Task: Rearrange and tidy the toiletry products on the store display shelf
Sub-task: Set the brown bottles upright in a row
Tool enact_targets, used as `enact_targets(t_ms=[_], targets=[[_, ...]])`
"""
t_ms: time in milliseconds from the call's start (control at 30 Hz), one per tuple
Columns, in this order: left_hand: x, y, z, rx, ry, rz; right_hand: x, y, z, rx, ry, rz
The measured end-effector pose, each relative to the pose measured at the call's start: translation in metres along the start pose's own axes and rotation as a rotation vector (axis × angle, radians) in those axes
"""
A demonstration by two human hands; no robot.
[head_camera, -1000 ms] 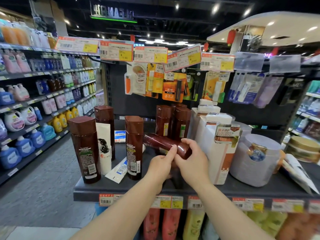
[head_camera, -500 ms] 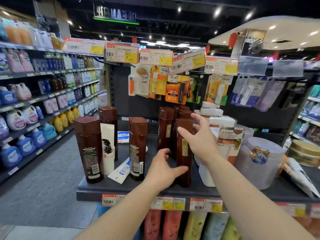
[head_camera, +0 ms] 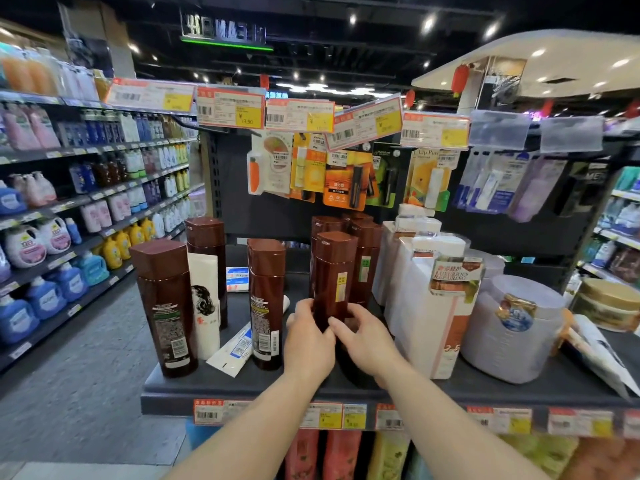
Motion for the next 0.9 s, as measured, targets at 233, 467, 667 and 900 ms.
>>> enact_targets(t_ms=[233,467,667,900], targets=[[0.005,-0.005,-0.003,-0.038,-0.009,0.014,-0.007,-0.008,-0.011,-0.007,-0.034,0.039],[0.002,-0.004,-0.007,-0.104,-0.042,0.016,-0.007,-0.011,-0.012,0.033,0.030,0.068],[0.001,-0.003,-0.006,-0.090,-0.033,0.014,-0.005,-0.009,-0.012,0.052,0.066,0.089],[0.000,-0.002,-0.003,-0.041,0.017,0.040,-0.005,-0.007,-0.012,0.062,0.036,0.059]])
Point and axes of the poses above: each hand's wrist, its own y-axis away from the middle knuckle, its own z-axis out of the back of the hand, x = y × z, the point moved 1 cm from there along -y, towards the middle knuckle, and after that the axes turned 4 degrees about y, right-handed, at the moved point
